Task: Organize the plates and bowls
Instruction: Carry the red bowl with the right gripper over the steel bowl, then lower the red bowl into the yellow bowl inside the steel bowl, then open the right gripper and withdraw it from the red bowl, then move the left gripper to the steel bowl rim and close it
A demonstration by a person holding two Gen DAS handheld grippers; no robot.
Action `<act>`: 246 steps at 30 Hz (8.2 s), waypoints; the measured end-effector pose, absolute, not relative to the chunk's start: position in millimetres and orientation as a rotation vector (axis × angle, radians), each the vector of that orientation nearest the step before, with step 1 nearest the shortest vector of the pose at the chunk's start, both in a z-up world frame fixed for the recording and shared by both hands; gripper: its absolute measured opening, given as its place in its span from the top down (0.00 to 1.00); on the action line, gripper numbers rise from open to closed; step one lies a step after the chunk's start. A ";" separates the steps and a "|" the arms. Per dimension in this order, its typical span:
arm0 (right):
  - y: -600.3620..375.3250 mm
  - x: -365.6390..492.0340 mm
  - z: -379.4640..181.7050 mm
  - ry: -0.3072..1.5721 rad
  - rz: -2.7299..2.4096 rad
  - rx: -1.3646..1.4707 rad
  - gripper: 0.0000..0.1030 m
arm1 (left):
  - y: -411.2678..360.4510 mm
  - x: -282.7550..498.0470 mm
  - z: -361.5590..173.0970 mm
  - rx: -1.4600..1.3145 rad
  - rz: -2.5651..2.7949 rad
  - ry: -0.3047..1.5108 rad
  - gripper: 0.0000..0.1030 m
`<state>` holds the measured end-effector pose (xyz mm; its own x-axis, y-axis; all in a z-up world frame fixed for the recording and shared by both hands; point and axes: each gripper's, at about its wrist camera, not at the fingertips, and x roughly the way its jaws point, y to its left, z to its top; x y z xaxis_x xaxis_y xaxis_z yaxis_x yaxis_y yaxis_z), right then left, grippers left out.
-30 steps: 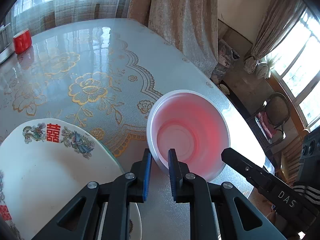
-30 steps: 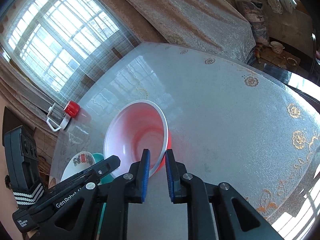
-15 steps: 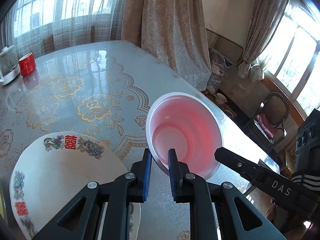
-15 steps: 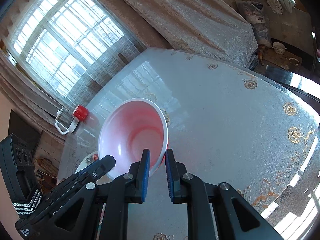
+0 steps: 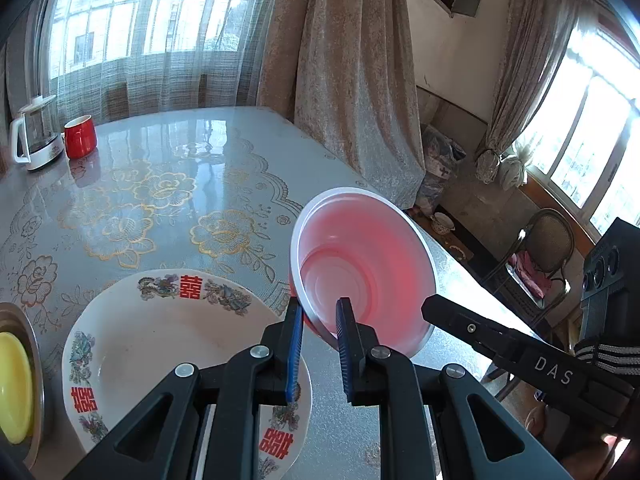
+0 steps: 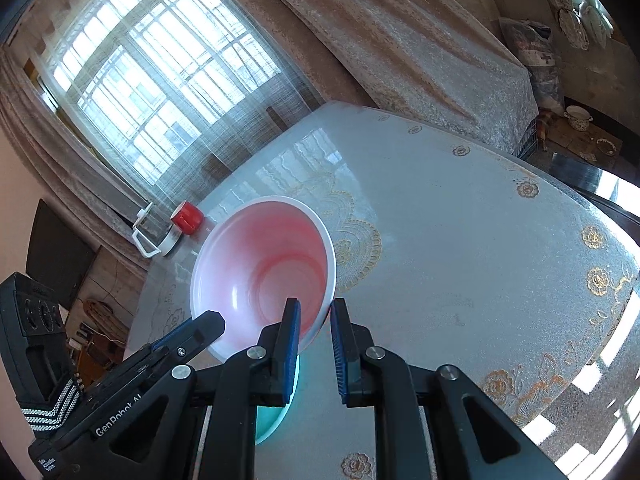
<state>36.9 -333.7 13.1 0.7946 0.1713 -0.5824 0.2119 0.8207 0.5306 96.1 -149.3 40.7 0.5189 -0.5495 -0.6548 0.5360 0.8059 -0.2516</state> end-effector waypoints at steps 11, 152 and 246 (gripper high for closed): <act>-274.2 64.7 36.6 0.676 0.137 0.521 0.85 | -74.8 98.8 56.5 -0.114 -0.550 0.735 0.84; -32.2 146.5 -12.9 0.930 0.528 0.100 0.86 | 150.9 65.2 -12.4 -0.149 0.044 0.760 0.84; -50.6 147.9 -19.6 0.838 0.371 0.012 0.74 | 194.9 64.2 -18.4 -0.319 0.107 0.727 0.68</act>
<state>147.9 -50.6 -19.6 0.6089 0.3260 -0.7232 -0.3164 0.9358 0.1555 64.2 194.9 -18.4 0.7439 -0.0137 -0.6681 -0.2062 0.9463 -0.2489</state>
